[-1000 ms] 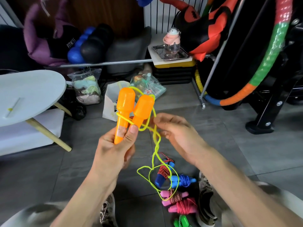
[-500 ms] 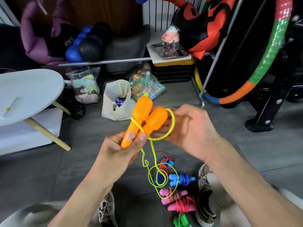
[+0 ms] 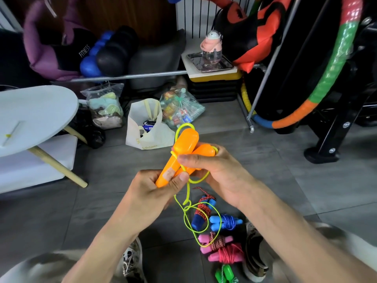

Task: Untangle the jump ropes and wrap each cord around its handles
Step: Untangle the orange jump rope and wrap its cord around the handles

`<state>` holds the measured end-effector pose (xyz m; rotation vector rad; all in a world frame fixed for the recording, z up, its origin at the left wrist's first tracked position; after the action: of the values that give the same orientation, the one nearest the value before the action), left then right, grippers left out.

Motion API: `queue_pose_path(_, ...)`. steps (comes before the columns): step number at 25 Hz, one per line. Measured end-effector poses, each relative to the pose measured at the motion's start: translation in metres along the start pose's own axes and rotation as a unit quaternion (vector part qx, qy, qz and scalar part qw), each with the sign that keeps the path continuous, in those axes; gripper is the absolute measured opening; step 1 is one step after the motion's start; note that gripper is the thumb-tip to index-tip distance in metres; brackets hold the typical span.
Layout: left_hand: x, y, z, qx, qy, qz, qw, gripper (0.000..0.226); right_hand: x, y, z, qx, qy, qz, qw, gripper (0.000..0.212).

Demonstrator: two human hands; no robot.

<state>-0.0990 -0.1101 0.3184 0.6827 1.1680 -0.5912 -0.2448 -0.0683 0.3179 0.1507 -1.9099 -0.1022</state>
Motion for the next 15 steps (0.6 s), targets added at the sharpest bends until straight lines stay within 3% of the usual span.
queue_pose_path(5,-0.001,0.002,0.003,-0.017,-0.013,-0.016,1.0,0.064,-0.006,-0.005,-0.002,0.025,-0.049,-0.007,0.998,0.024)
queue_pose_path(9,-0.002,0.0,0.009,-0.044,0.013,0.027,0.999,0.058,-0.011,-0.009,-0.008,0.055,-0.108,0.026,0.992,0.011)
queue_pose_path(15,0.002,-0.002,0.011,-0.047,0.032,0.035,0.998,0.044,-0.021,-0.014,-0.01,0.049,-0.076,0.061,0.994,0.013)
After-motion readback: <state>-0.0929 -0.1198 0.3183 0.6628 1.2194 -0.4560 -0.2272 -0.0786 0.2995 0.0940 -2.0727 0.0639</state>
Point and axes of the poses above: each hand's wrist, its own y-axis away from the middle knuckle, its own z-axis out of the back of the hand, x = y × z, the point moved 4 cm from there along -y, towards the middle knuckle, and after that the axes turned 11 degrees about x, right-handed, at the moved point
